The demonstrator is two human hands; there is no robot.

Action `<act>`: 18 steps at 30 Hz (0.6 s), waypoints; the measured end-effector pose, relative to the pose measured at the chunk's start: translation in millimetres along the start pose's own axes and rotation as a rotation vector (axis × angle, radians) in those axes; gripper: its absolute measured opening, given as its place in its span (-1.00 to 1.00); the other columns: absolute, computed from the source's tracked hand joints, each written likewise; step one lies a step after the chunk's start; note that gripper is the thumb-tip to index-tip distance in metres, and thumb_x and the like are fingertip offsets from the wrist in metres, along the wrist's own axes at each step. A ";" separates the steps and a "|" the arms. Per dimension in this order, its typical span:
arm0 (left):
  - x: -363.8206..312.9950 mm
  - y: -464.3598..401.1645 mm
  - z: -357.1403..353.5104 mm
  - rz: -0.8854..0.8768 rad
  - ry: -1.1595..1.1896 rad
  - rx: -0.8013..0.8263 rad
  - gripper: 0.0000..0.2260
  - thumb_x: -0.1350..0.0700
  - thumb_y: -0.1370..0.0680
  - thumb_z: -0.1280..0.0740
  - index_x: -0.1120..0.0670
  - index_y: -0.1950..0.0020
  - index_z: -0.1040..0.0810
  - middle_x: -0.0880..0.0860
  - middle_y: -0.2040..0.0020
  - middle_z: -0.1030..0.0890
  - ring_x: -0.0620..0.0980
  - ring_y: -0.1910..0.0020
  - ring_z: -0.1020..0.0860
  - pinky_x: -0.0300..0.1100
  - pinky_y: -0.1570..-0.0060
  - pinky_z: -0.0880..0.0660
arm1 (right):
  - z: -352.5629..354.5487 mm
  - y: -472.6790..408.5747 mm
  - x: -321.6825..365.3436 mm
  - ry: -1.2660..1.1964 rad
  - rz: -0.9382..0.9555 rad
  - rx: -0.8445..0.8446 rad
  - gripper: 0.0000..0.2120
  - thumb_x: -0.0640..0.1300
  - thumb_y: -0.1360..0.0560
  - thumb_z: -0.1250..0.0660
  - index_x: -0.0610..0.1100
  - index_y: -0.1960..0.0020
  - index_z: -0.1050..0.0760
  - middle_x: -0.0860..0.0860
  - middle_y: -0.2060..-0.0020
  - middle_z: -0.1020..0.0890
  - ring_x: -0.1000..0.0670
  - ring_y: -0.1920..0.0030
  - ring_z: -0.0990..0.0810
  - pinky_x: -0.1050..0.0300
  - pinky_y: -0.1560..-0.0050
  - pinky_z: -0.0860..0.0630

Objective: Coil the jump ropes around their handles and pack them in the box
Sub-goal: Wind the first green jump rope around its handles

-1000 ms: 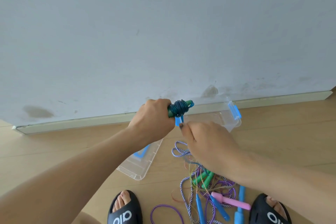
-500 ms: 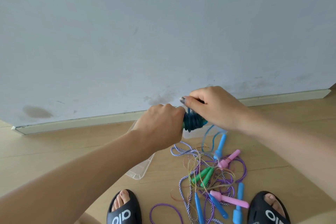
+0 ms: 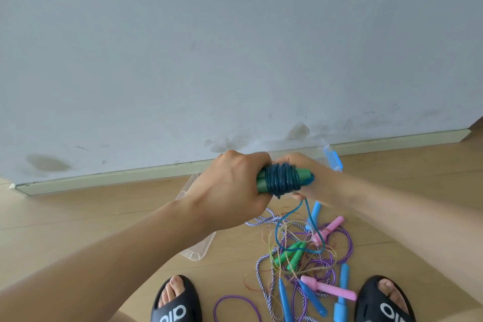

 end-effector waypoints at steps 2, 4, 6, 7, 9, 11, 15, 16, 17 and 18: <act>15.7 -3.3 9.5 0.097 0.057 -0.089 -0.89 0.13 -0.38 -0.32 0.04 0.31 -0.40 -0.02 0.51 -0.35 -0.02 0.49 -0.27 -0.17 0.49 -0.21 | -9.1 3.5 -13.4 0.068 -0.081 -0.069 -0.64 -0.23 -0.55 -0.07 -0.10 0.42 -0.27 0.01 0.57 -0.30 0.08 0.59 -0.18 0.29 0.53 -0.13; 34.6 -6.4 10.1 0.212 0.045 -0.104 -0.82 0.15 -0.42 -0.32 0.05 0.34 -0.36 -0.02 0.50 -0.35 -0.01 0.47 -0.27 -0.17 0.49 -0.18 | -20.7 10.4 -16.7 0.039 -0.097 -0.118 -0.57 -0.05 -0.61 -0.06 -0.15 0.42 -0.25 0.03 0.60 -0.27 0.05 0.60 -0.15 0.31 0.57 -0.14; 50.7 -8.3 3.6 0.297 0.005 -0.066 -0.80 0.14 -0.45 -0.31 0.07 0.34 -0.35 0.00 0.47 -0.38 0.05 0.44 -0.30 -0.15 0.48 -0.20 | -26.5 20.6 -10.6 0.080 -0.057 -0.186 -0.52 0.03 -0.65 -0.03 -0.19 0.38 -0.26 0.02 0.58 -0.27 0.00 0.53 -0.19 0.23 0.47 -0.21; 60.6 -8.7 1.2 0.346 -0.003 -0.053 -0.82 0.14 -0.45 -0.29 0.08 0.33 -0.36 0.03 0.45 -0.41 0.07 0.44 -0.31 -0.15 0.48 -0.22 | -28.4 28.9 -4.6 0.130 -0.035 -0.208 -0.51 0.02 -0.65 -0.01 -0.20 0.37 -0.26 0.02 0.57 -0.29 -0.03 0.48 -0.23 0.16 0.39 -0.25; 80.5 -9.2 -1.0 0.447 -0.047 -0.020 -0.87 0.13 -0.45 -0.26 0.10 0.29 -0.39 0.07 0.38 -0.47 0.08 0.42 -0.36 -0.16 0.47 -0.28 | -34.5 46.2 9.4 0.309 0.024 -0.226 -0.50 0.04 -0.67 0.01 -0.15 0.39 -0.25 0.01 0.54 -0.34 -0.04 0.41 -0.31 0.05 0.27 -0.31; 89.3 -9.0 -5.8 0.470 -0.195 0.080 -0.92 0.13 -0.45 -0.24 0.08 0.24 -0.40 0.07 0.32 -0.48 0.09 0.36 -0.43 -0.15 0.43 -0.32 | -40.0 61.5 31.8 0.528 0.129 -0.236 -0.51 0.10 -0.67 0.01 -0.09 0.39 -0.23 0.00 0.50 -0.36 -0.04 0.39 -0.33 0.04 0.28 -0.29; 61.1 -7.2 -30.1 0.263 -0.457 0.265 -0.97 0.12 -0.49 -0.20 0.05 0.12 -0.37 0.05 0.27 -0.46 0.11 0.29 -0.42 -0.13 0.31 -0.33 | -23.2 68.9 83.2 0.927 0.464 -0.390 -0.52 0.15 -0.61 -0.04 -0.08 0.41 -0.23 0.03 0.58 -0.26 -0.03 0.50 -0.24 0.04 0.44 -0.16; 50.2 -6.5 -37.6 0.198 -0.506 0.294 -0.99 0.12 -0.51 -0.19 0.04 0.09 -0.38 0.06 0.21 -0.51 0.10 0.29 -0.40 -0.12 0.28 -0.33 | -15.7 67.8 91.4 0.991 0.522 -0.422 -0.51 0.16 -0.58 -0.06 -0.09 0.42 -0.27 0.04 0.60 -0.23 -0.04 0.52 -0.24 0.08 0.46 -0.13; 39.6 -5.6 -44.0 0.136 -0.550 0.316 -0.96 0.13 -0.53 -0.17 0.03 0.07 -0.40 0.07 0.15 -0.55 0.09 0.28 -0.39 -0.12 0.27 -0.32 | -8.2 65.5 97.1 1.038 0.555 -0.441 -0.51 0.18 -0.56 -0.09 -0.10 0.43 -0.28 0.03 0.61 -0.21 -0.03 0.53 -0.24 0.12 0.47 -0.10; 30.2 -4.8 -49.5 0.081 -0.585 0.333 -0.94 0.14 -0.53 -0.17 0.04 0.05 -0.42 0.09 0.09 -0.58 0.10 0.26 -0.41 -0.11 0.26 -0.31 | -1.3 61.4 99.9 1.065 0.572 -0.450 -0.50 0.18 -0.56 -0.12 -0.11 0.43 -0.24 0.01 0.62 -0.20 0.00 0.54 -0.22 0.14 0.48 -0.07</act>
Point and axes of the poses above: each hand's wrist, its own y-axis away from the middle knuckle, its own z-axis out of the back of the hand, x = y × z, the point moved 10 cm from there along -y, towards the middle knuckle
